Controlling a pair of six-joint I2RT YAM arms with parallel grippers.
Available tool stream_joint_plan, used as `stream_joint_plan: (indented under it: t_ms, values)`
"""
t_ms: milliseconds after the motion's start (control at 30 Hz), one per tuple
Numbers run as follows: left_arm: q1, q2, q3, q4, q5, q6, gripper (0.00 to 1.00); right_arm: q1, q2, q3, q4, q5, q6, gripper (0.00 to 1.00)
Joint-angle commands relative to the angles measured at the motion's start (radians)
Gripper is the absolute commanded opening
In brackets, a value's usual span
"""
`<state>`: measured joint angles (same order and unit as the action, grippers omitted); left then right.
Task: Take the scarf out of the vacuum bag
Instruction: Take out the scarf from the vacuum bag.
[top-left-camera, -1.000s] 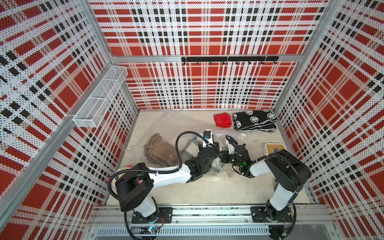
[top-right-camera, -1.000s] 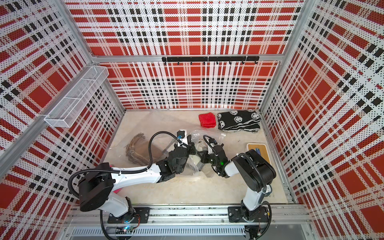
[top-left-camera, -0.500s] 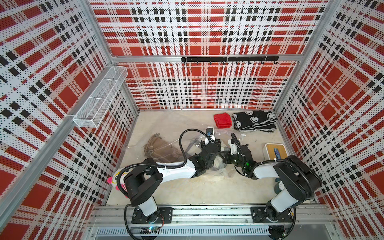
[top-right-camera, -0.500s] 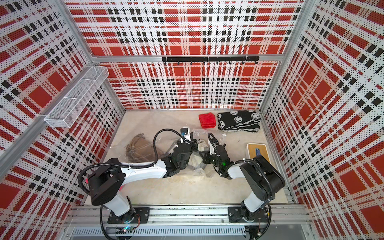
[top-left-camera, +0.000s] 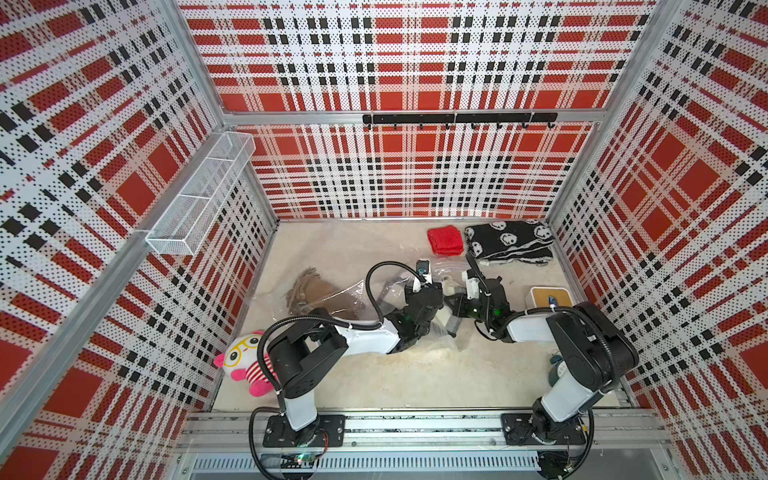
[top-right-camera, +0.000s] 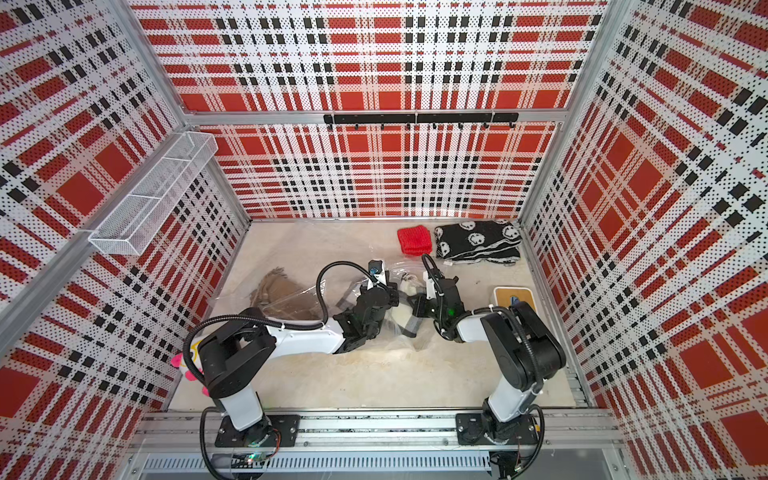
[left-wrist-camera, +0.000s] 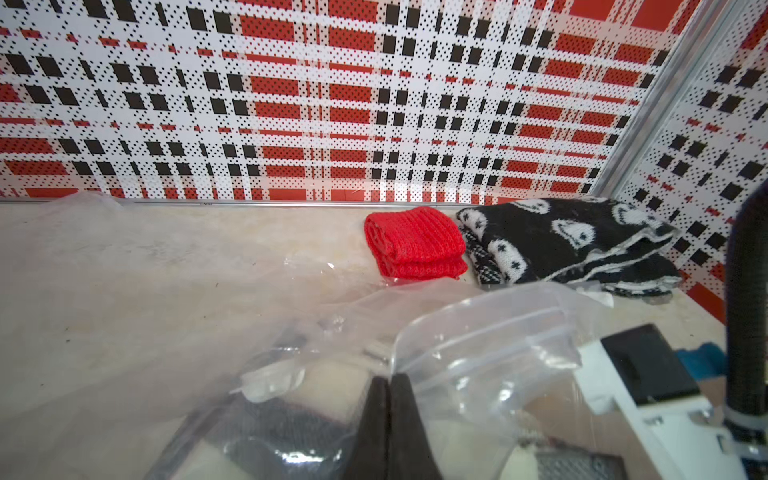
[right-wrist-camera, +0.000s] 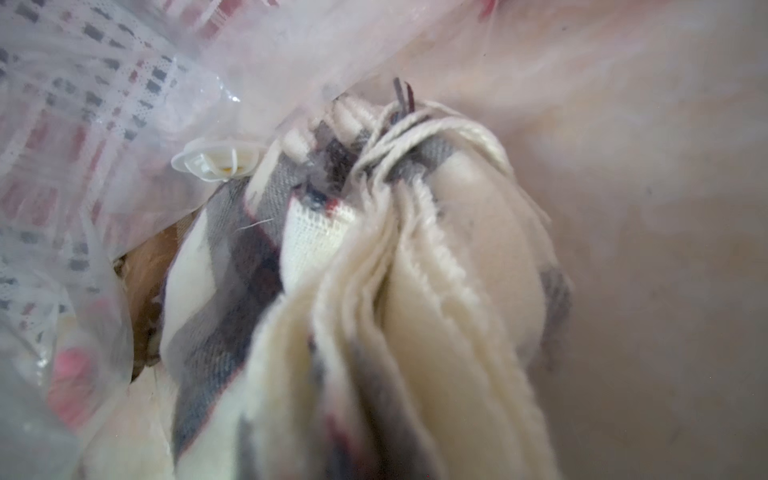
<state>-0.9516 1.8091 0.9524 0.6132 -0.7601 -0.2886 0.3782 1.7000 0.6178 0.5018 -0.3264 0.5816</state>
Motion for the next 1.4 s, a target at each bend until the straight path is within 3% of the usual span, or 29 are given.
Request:
stream_joint_plan:
  t_ms: [0, 233, 733, 1033, 1133, 1267, 1300, 1333, 1367]
  values:
    - [0.051, 0.03, 0.031, 0.024, 0.001, -0.018, 0.0, -0.02, 0.037, 0.094, -0.067, -0.001, -0.066, 0.0]
    - [0.076, 0.045, 0.06, 0.008, -0.014, -0.022, 0.0, -0.026, 0.072, 0.221, -0.165, 0.002, -0.101, 0.0]
    - [0.045, 0.134, 0.102, 0.017, 0.007, -0.04, 0.0, -0.114, -0.18, 0.101, -0.339, 0.046, -0.108, 0.0]
    - [0.059, 0.163, 0.105, 0.036, 0.045, -0.064, 0.0, -0.147, -0.219, 0.122, -0.443, 0.095, -0.081, 0.0]
    - [0.046, 0.168, 0.101, 0.045, -0.008, -0.043, 0.0, -0.152, -0.185, 0.172, -0.529, 0.117, -0.114, 0.0]
    - [0.045, 0.182, 0.099, 0.052, 0.035, -0.058, 0.0, -0.175, -0.143, 0.156, -0.473, 0.085, -0.099, 0.0]
    - [0.042, 0.185, 0.098, 0.053, 0.032, -0.059, 0.0, -0.177, -0.135, 0.152, -0.452, 0.062, -0.098, 0.1]
    - [0.038, 0.185, 0.095, 0.054, 0.027, -0.057, 0.0, -0.177, -0.128, 0.152, -0.449, 0.052, -0.092, 0.39]
    - [0.038, 0.183, 0.091, 0.056, 0.027, -0.06, 0.0, -0.177, -0.13, 0.148, -0.451, 0.053, -0.082, 0.54]
